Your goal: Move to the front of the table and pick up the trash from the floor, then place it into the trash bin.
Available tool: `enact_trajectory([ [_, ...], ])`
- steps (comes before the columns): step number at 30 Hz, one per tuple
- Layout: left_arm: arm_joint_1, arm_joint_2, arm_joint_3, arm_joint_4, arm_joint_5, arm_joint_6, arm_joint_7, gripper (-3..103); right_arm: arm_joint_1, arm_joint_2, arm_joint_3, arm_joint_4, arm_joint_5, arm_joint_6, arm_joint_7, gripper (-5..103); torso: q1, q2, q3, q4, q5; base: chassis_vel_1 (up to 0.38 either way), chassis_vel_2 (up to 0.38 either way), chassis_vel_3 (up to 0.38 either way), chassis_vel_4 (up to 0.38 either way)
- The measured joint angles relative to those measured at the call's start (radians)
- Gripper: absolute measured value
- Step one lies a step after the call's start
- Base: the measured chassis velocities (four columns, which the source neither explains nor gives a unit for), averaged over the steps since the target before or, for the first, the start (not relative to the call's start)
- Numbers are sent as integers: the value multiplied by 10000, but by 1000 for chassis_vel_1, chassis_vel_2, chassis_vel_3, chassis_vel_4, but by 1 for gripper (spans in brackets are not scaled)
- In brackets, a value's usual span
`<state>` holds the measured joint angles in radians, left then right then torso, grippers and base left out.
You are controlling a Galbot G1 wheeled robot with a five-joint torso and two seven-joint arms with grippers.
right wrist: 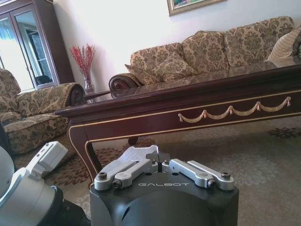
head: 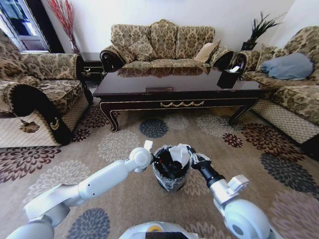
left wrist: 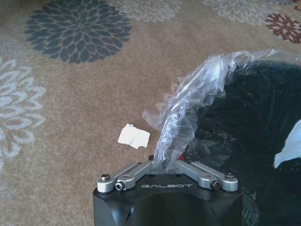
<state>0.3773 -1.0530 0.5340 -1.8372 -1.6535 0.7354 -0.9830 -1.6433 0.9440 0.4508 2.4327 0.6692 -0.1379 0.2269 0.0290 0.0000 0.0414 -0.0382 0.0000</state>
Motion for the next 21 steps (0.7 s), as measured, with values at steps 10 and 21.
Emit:
enact_trajectory([
  [10, 338, 369, -287, -194, 66, 0, 10, 0, 13, 108, -558, -705, -917, 171, -51, 16, 0, 0, 0, -1, -1, 0, 0, 0, 0],
  [21, 808, 691, -673, -234, 288, 1, 208, 0, 2, 52, -482, -667, -884, 176, -52, 59, 0, 0, 0, -3, -1, 0, 0, 0, 0],
])
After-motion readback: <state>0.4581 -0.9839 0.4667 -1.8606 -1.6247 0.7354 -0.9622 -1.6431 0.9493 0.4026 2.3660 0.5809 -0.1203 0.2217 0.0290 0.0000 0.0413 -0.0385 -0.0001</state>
